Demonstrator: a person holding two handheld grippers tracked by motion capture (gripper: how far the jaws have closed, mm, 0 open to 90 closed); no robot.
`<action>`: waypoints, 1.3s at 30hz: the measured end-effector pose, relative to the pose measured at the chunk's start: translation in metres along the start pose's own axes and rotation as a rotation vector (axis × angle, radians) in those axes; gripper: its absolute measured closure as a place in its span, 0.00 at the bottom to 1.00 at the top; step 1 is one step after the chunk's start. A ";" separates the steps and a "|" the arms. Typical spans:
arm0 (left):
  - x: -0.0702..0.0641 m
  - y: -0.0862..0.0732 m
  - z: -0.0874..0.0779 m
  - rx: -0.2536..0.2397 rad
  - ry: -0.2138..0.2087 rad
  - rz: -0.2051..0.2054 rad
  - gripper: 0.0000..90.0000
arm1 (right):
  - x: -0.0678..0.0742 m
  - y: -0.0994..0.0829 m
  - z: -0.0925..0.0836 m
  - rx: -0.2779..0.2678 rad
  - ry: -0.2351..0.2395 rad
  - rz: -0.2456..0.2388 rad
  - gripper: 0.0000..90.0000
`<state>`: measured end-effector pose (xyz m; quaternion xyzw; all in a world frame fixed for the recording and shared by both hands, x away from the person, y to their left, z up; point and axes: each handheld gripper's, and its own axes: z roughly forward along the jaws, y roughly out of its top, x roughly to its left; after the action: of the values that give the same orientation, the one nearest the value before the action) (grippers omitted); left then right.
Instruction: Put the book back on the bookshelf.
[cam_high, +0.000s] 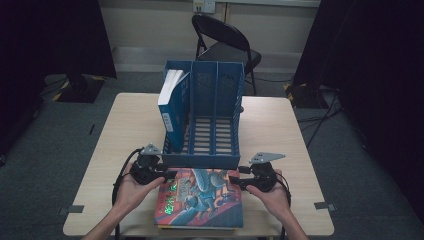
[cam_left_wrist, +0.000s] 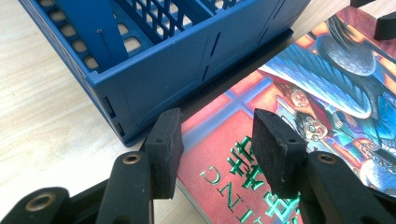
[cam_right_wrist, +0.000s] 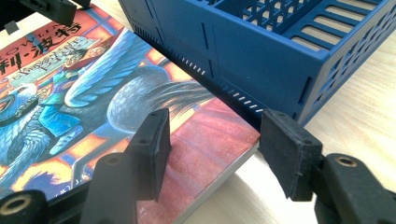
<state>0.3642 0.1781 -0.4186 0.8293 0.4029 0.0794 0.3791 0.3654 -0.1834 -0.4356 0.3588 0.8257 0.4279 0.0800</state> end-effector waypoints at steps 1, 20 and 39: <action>0.000 -0.001 0.001 0.003 0.002 0.019 0.58 | 0.000 0.000 0.000 0.000 0.000 0.003 0.49; -0.008 -0.017 -0.003 -0.066 0.050 0.076 0.54 | 0.003 -0.004 -0.005 -0.008 -0.012 -0.017 0.51; -0.004 -0.041 -0.012 -0.130 -0.007 -0.029 0.58 | 0.004 0.005 0.009 -0.004 0.008 -0.031 0.52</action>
<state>0.3315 0.1980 -0.4382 0.7974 0.4074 0.0970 0.4346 0.3697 -0.1729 -0.4368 0.3440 0.8306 0.4297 0.0840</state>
